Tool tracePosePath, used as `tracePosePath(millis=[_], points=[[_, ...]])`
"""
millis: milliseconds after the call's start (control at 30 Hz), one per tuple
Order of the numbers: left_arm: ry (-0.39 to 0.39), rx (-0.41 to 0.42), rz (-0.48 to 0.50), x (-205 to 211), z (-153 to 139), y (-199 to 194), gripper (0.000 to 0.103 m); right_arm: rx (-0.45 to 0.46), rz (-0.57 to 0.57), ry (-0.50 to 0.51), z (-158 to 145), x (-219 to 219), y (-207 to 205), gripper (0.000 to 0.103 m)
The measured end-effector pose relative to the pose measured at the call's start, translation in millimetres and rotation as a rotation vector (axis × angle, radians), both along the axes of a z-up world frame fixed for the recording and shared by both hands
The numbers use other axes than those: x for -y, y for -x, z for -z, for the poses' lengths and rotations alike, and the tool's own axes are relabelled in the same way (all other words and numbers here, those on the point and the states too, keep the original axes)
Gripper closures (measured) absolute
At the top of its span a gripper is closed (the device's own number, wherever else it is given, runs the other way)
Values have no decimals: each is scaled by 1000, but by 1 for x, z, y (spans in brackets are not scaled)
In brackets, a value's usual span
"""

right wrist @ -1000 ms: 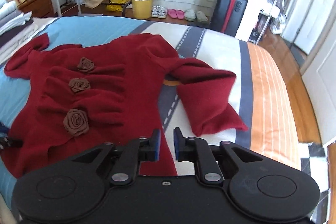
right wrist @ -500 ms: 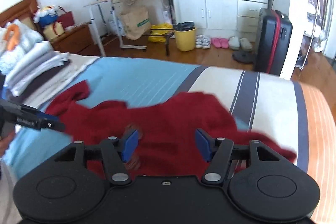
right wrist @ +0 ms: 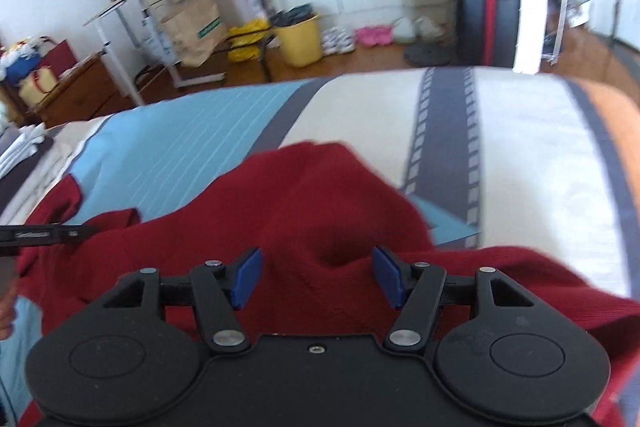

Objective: Fold clothes
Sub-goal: 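Grasp the cardigan front with the left gripper while the right gripper grasps the sleeve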

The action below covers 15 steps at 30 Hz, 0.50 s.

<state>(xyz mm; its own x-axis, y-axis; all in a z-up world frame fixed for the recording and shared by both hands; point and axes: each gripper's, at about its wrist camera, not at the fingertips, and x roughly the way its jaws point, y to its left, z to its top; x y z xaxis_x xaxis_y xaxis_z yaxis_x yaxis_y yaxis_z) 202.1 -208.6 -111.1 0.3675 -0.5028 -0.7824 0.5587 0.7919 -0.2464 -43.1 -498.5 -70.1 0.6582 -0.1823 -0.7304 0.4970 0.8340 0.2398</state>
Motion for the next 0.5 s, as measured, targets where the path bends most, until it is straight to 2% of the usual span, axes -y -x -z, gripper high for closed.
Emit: tracePosePath(millis=[67, 100, 133, 167, 200, 233, 267, 367, 433, 500], points=[[10, 3, 30, 4, 4, 1, 37, -4, 11, 26, 6, -3, -4, 34], [2, 15, 54, 6, 5, 4, 42, -6, 29, 36, 8, -5, -6, 34], [-9, 26, 84, 7, 5, 7, 52, -8, 36, 47, 9, -9, -9, 34], [-29, 42, 116, 7, 4, 12, 82, -10, 25, 69, 9, -13, -11, 36], [-38, 54, 134, 6, 2, 15, 90, -16, 2, 104, 9, -19, -12, 54], [-25, 58, 135, 4, -1, 18, 94, -26, -16, 137, 9, -24, -12, 85], [-13, 66, 129, 2, -4, 21, 95, -31, -6, 160, 6, -28, -11, 92], [2, 144, 127, -7, -19, 32, 96, -12, 13, 186, -5, -38, 0, 92], [53, 160, 149, -19, -37, 47, 96, 20, 14, 170, -16, -42, 12, 93], [104, 164, 176, -32, -54, 64, 96, 13, 1, 154, -27, -50, 26, 93]])
